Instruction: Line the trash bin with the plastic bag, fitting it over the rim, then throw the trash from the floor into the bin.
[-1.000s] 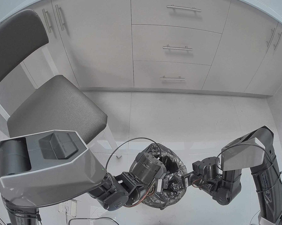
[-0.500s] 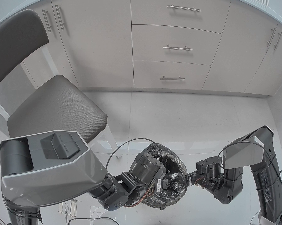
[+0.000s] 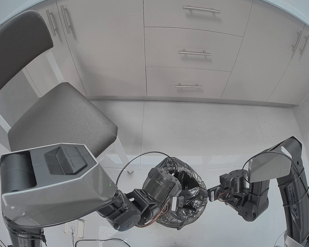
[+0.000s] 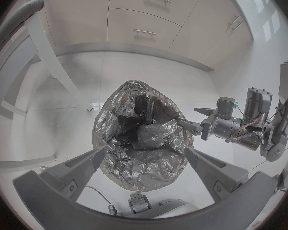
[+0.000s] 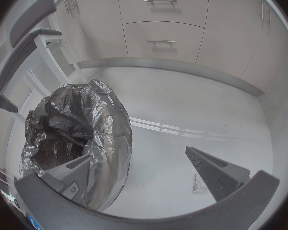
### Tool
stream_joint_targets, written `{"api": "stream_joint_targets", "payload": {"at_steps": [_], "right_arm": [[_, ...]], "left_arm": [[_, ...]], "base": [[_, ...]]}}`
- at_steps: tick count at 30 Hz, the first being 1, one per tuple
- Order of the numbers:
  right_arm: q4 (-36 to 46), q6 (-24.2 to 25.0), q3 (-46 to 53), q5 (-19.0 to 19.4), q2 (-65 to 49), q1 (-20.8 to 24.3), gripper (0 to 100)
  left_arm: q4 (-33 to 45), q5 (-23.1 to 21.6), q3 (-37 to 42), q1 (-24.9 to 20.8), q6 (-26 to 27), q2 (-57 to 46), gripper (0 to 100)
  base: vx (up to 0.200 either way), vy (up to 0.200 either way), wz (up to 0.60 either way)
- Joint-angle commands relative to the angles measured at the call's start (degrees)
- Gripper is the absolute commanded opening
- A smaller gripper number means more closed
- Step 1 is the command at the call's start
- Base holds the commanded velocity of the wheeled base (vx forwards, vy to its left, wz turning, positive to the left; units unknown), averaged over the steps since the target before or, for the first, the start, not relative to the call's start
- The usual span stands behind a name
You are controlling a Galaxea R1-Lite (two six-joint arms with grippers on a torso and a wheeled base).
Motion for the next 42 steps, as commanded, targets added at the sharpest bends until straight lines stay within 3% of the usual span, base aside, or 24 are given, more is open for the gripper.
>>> {"api": "stream_joint_targets", "payload": {"at_steps": [1, 10, 15, 20, 26, 32, 38, 42], "right_arm": [[-1.09, -0.05, 0.38, -0.03, -0.03, -0.15, 100], [-1.79, -0.05, 3.01, 0.41, -2.58, 0.99, 100], [-1.79, 0.65, 4.59, 0.67, -6.62, 1.08, 100], [-1.79, 1.53, 6.62, 1.9, -12.69, 1.08, 100], [-1.79, 1.88, 7.67, 2.08, -16.82, 1.17, 100], [-1.79, 1.88, 7.93, 1.99, -18.84, 1.25, 100], [-1.79, 1.79, 8.73, 1.9, -24.82, 0.64, 100], [-1.79, 1.79, 9.25, 1.9, -28.33, 0.29, 100]], "left_arm": [[-0.01, -0.01, 0.01, -0.02, -0.04, 0.01, 100], [-2.21, -0.01, 1.59, -0.46, -2.06, -2.54, 100], [-5.9, 0.08, 5.19, -1.52, -2.5, -9.48, 100], [-5.64, 0.52, 9.85, -0.73, -1.44, -26.09, 100], [-5.29, 0.87, 15.56, 4.9, 3.66, -39.54, 100], [-5.2, 0.96, 21.1, 8.33, 3.74, -47.8, 100], [-4.5, 0.87, 27.96, 15.44, 3.66, -58.26, 100], [0.25, 0.96, 29.98, 20.45, 3.66, -66.44, 100]], "base": [[0.0, 0.0, 0.0], [0.0, 0.0, 0.0], [0.0, 0.0, 0.0], [0.0, 0.0, 0.0], [0.0, 0.0, 0.0], [0.0, 0.0, 0.0], [0.0, 0.0, 0.0], [0.0, 0.0, 0.0]]}}
